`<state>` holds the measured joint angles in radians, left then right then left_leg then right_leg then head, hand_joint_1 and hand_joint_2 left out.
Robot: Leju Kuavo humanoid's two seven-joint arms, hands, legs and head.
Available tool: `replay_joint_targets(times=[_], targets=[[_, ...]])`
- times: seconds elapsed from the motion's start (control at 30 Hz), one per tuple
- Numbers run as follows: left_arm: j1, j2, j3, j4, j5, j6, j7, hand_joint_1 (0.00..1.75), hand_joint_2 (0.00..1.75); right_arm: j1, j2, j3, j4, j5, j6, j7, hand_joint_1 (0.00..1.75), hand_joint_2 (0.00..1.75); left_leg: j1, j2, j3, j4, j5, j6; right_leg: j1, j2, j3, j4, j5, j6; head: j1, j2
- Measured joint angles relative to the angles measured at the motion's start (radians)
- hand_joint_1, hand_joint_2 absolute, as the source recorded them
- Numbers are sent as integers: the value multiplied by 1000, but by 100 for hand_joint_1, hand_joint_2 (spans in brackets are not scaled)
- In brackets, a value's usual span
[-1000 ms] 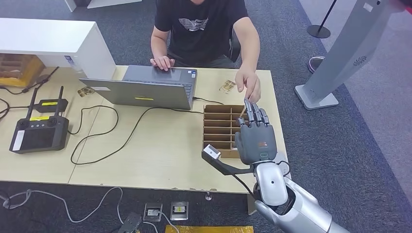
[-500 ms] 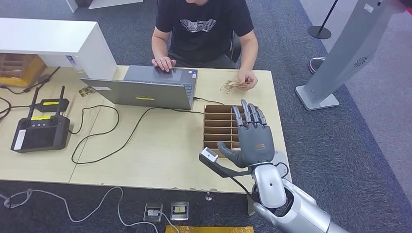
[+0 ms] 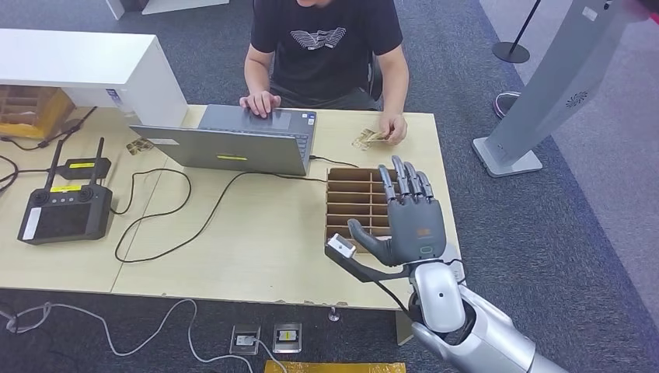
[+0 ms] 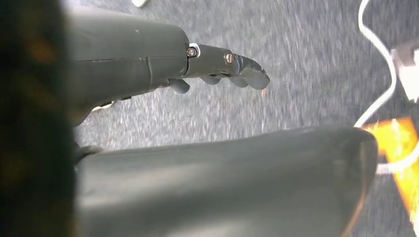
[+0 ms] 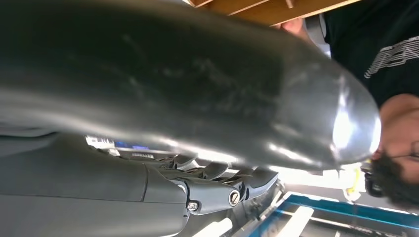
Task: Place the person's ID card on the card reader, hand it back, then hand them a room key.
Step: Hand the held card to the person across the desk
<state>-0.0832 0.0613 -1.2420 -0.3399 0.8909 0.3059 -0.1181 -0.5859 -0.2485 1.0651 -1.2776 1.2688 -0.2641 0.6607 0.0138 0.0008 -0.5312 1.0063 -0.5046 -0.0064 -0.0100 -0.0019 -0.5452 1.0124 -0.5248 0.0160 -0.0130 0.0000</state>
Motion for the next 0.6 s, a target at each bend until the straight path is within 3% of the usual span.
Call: replay_joint_targets(times=[0.1,0.27,0.47,0.6], targets=[[-2,9,-2,11,-1,-49,1,0,0,3,-13,-42,1,-40,-48,0,0,0,0,0,0,0,0,0,0,0,0,0,0,0,0,0],[-3,15,-8,24,11,-40,12,0,0,37,-50,-169,7,-98,-186,0,0,0,0,-1,1,0,0,0,0,-1,0,0,0,0,0,0],[-2,4,-11,29,31,-12,32,0,0,175,-149,-436,17,-369,-363,1,0,0,-2,-5,0,1,-1,1,-2,-6,2,-1,0,0,0,0],[-4,4,-17,33,43,-31,32,0,0,247,-205,-551,34,-476,-401,0,0,0,-2,-2,1,1,-2,2,-2,-3,2,-2,0,1,0,0]])
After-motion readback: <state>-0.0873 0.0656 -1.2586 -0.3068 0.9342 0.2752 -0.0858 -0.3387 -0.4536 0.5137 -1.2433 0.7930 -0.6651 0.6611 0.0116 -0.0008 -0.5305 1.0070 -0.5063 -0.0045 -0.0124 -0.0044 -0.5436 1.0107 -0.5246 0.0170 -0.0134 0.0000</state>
